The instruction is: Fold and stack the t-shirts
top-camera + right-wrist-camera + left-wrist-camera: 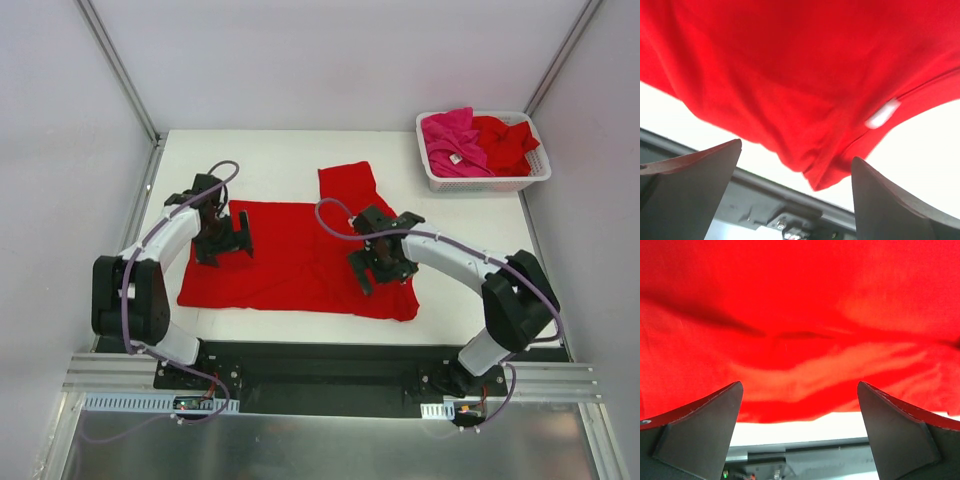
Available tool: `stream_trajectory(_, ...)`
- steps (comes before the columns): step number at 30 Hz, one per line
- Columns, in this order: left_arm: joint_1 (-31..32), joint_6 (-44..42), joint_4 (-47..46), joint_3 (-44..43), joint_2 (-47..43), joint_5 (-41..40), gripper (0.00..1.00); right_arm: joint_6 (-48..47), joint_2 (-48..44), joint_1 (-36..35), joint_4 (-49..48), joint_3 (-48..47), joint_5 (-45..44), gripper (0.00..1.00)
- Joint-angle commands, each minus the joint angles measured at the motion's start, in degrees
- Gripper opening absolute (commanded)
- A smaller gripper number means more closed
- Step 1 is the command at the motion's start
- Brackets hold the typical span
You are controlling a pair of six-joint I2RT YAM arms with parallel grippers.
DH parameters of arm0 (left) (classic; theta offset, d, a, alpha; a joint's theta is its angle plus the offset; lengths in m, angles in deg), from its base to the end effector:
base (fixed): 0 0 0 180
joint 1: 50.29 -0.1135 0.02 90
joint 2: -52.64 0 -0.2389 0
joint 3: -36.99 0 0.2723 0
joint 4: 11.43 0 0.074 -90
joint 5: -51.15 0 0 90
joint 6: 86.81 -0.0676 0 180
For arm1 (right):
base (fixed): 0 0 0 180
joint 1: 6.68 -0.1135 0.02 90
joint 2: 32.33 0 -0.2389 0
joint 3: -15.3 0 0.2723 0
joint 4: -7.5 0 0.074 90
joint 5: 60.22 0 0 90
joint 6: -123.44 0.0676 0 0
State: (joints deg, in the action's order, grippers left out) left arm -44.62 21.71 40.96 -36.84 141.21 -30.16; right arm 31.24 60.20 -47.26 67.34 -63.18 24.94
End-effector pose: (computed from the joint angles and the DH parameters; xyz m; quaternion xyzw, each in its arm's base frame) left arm 0.3295 -0.0430 0.1533 -0.0944 0.9729 -0.1140 0.1777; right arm 0.2573 0.2129 0.1503 -0.3553 0.9233 0.0065 0.1460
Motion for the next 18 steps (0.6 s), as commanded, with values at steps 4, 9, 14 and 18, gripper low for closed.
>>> stream_trajectory(4,0.5,1.0,3.2,6.9,-8.1,-0.1,0.99,7.2,-5.8,-4.9,-2.5,9.8,1.0,0.96)
stream_trajectory(9,0.5,0.1,1.8,9.9,-7.5,-3.1,0.99,8.0,-7.2,-5.7,-6.3,13.6,-0.5,0.96)
stream_trajectory(14,0.5,-1.0,-1.6,11.7,-5.2,-4.5,0.99,6.7,-8.2,-5.9,-9.6,16.5,-3.8,0.96)
stream_trajectory(18,0.4,-1.6,-2.9,11.8,-3.8,-4.3,0.99,5.1,-8.9,-5.9,-9.7,15.3,-5.0,0.96)
